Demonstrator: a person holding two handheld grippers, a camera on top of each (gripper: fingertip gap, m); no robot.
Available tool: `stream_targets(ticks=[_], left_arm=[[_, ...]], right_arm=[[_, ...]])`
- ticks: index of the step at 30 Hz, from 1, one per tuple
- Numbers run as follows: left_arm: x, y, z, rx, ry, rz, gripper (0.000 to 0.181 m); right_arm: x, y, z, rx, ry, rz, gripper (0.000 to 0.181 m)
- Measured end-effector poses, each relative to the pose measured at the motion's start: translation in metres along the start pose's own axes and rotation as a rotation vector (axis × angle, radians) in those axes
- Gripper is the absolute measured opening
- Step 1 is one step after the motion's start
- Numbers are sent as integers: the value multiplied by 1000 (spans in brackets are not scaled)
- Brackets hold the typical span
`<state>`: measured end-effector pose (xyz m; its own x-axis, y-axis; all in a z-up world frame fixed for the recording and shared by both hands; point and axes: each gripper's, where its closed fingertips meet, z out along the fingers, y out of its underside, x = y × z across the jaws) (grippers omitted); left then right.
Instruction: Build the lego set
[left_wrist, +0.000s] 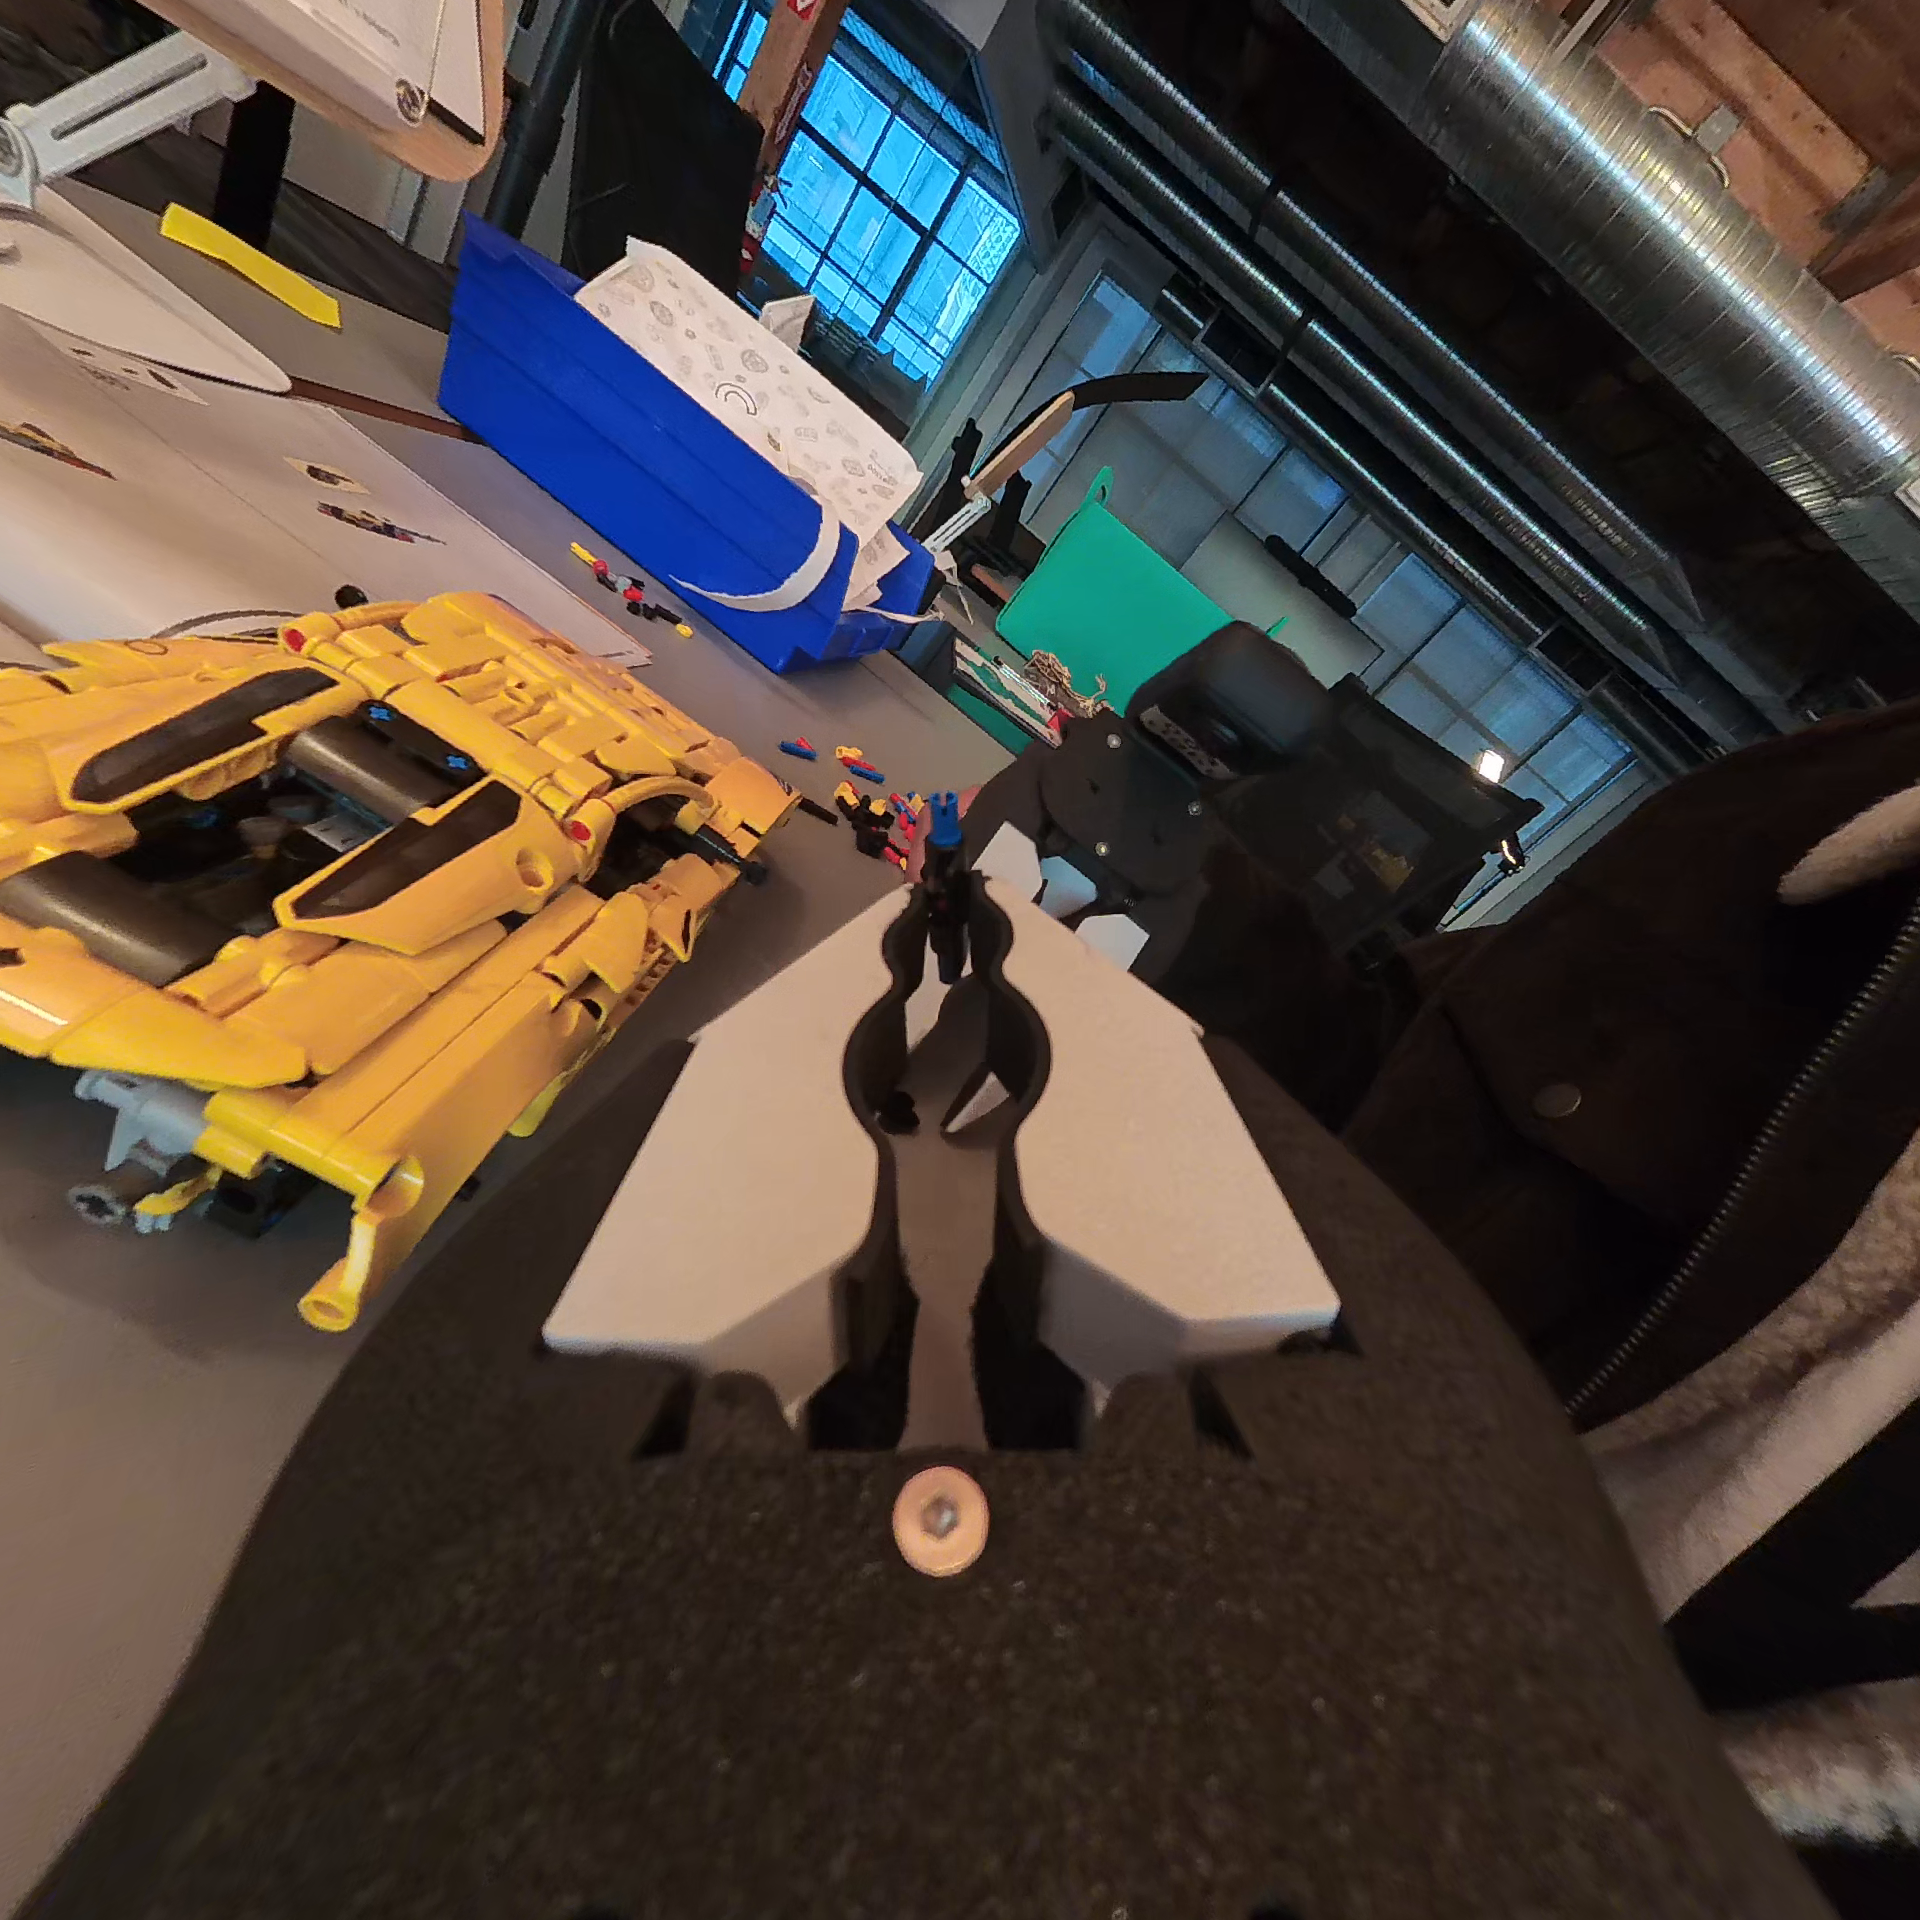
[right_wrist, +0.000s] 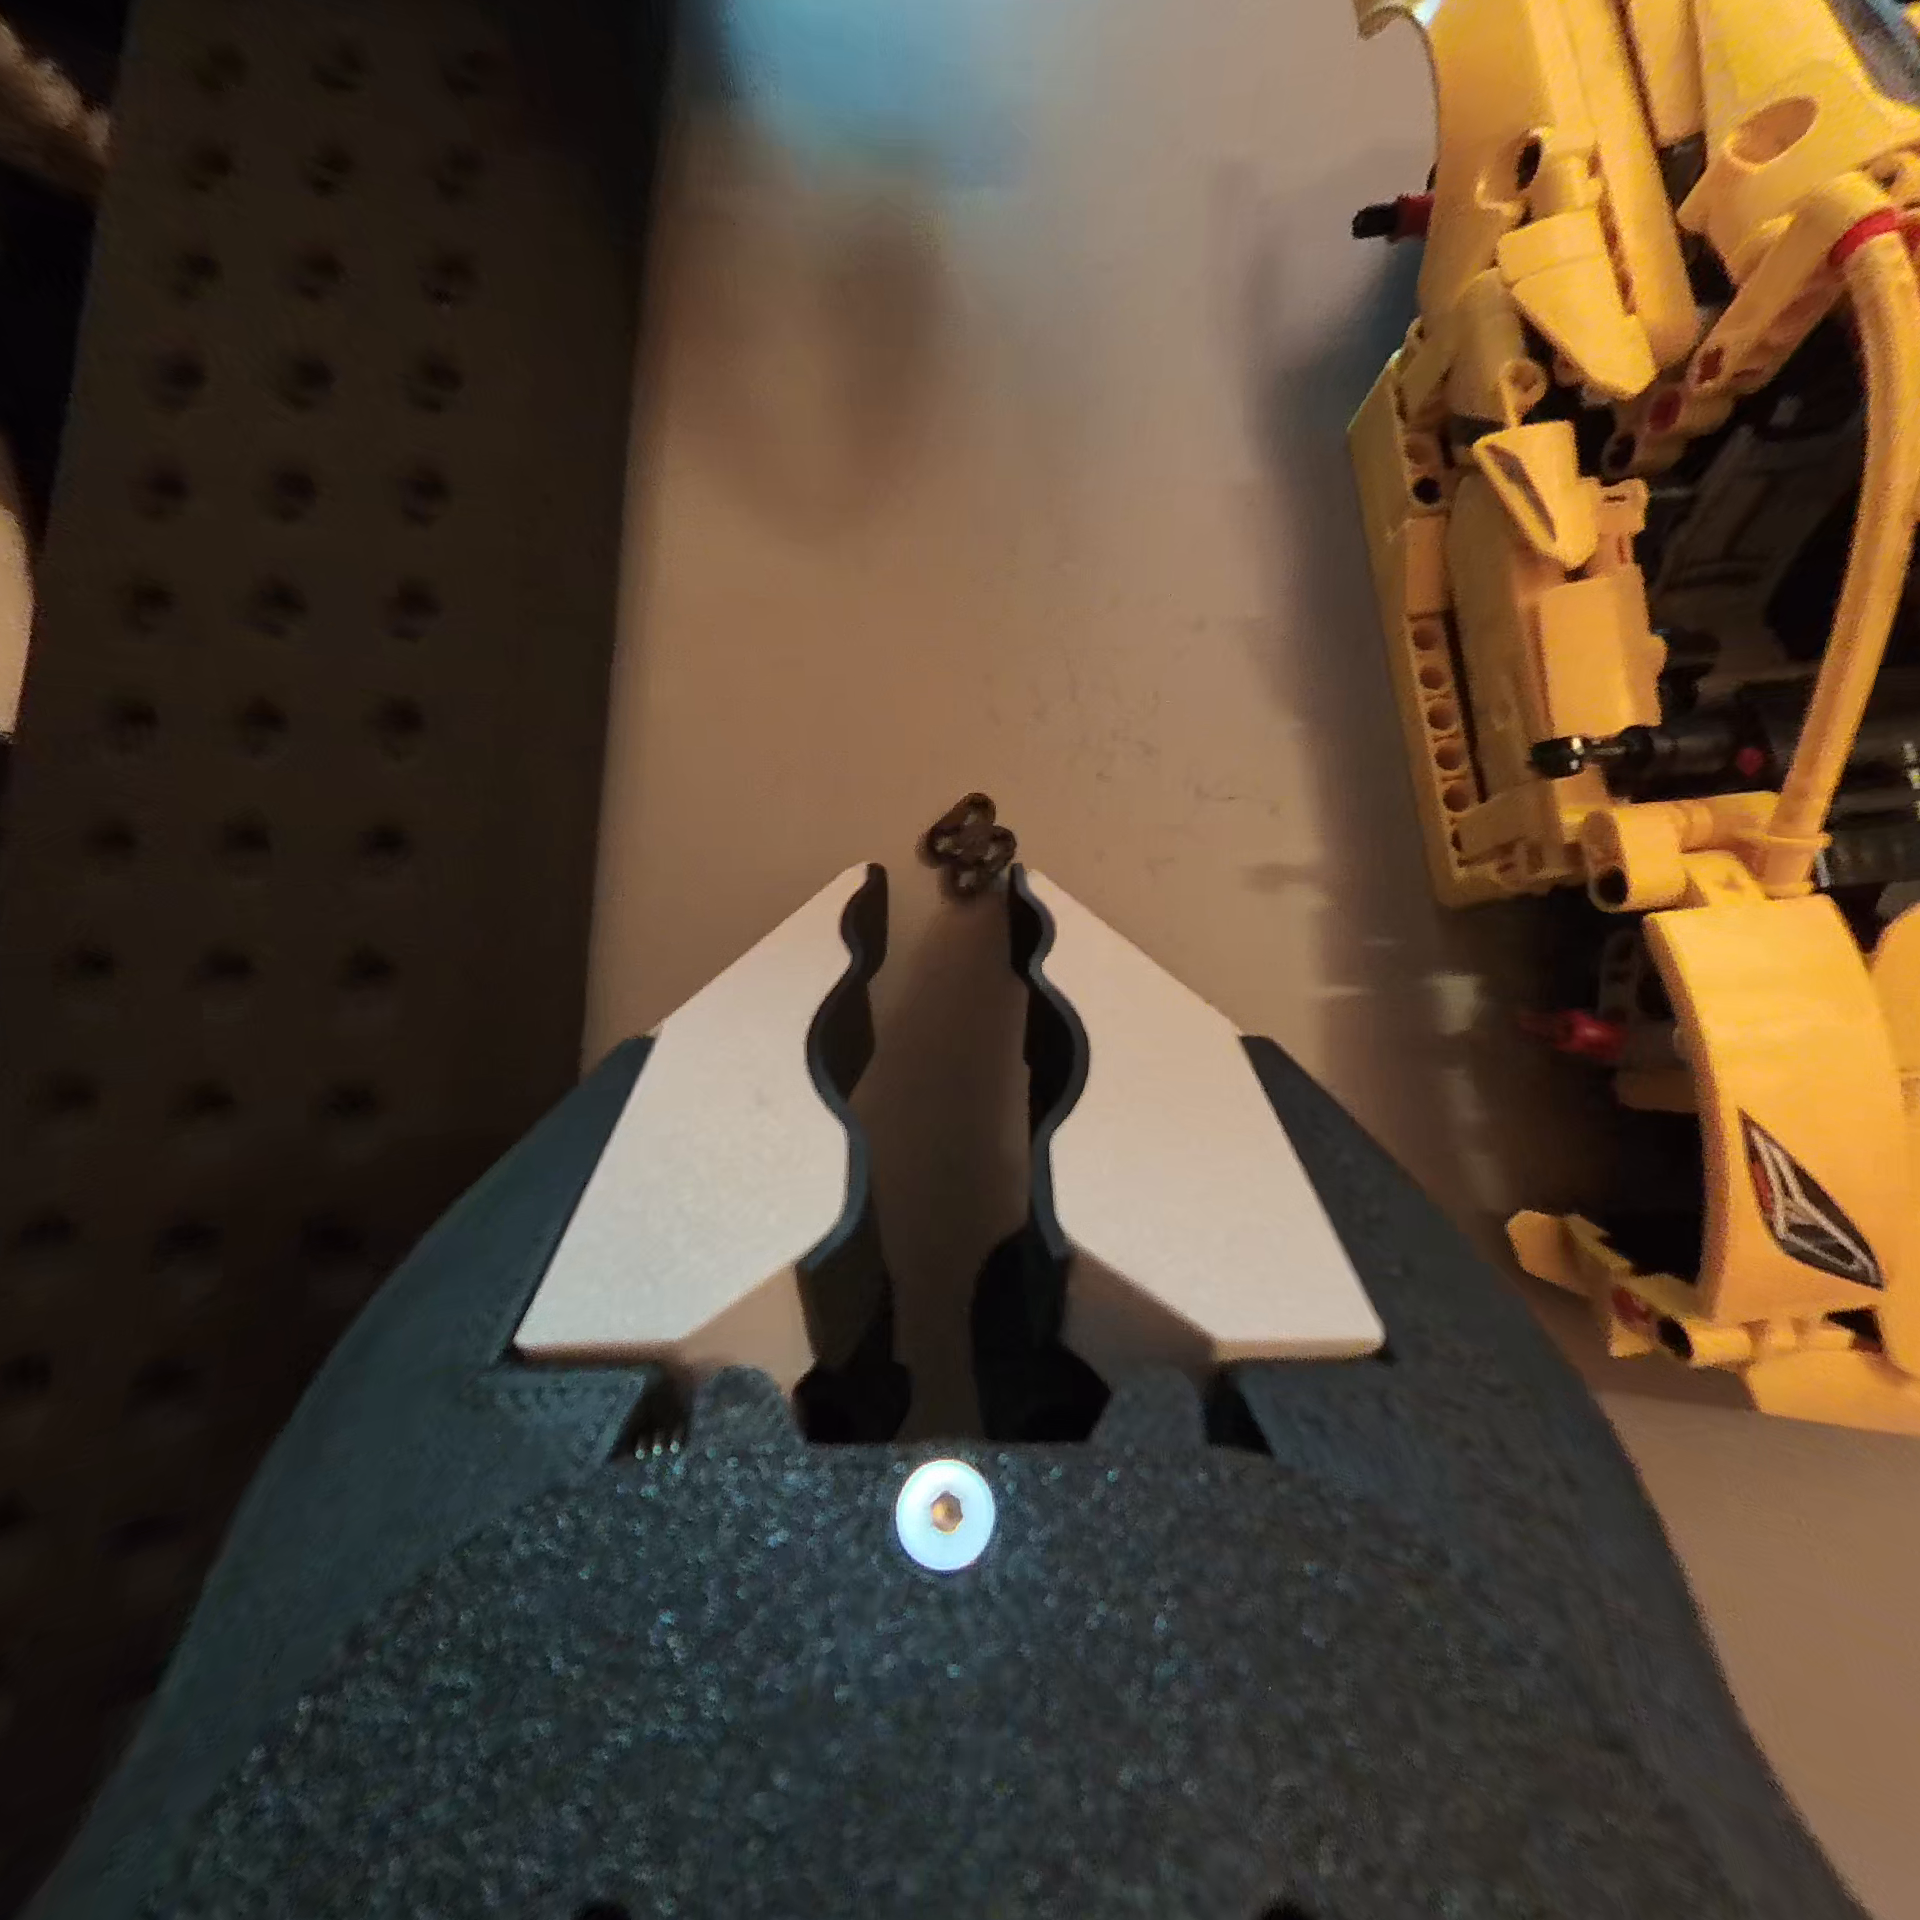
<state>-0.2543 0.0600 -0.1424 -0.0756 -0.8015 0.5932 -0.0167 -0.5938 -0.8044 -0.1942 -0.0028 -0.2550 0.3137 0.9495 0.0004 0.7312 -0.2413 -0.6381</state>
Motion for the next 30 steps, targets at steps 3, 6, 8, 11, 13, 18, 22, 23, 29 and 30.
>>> stream_targets(ticks=[3,6,8,11,13,18,22,23,29,30], left_arm=[[0,-1,-1,6,0,-4,6],[-1,-1,-1,7,-1,-4,6],[-1,-1,-1,6,0,-4,6],[-1,-1,-1,5,-1,-3,7],[0,-1,-1,5,0,-4,6],[-1,-1,-1,7,1,-7,6],[-1,-1,-1,6,0,-3,6],[0,-1,-1,7,1,-4,6],[2,-2,-1,15,5,16,6],[3,-3,-1,19,6,28,6]], right_arm=[[3,-5,-3,18,31,-10,20],[5,-6,-1,8,52,-13,18],[6,-3,2,-18,58,-17,18],[8,-6,5,-8,81,-31,17],[11,-7,6,-10,111,-48,17],[8,-18,2,46,105,-40,13],[8,-14,11,3,97,-16,15],[8,-14,11,-2,98,-12,15],[11,-13,12,-14,112,-2,11],[12,-12,12,-16,118,1,11]])
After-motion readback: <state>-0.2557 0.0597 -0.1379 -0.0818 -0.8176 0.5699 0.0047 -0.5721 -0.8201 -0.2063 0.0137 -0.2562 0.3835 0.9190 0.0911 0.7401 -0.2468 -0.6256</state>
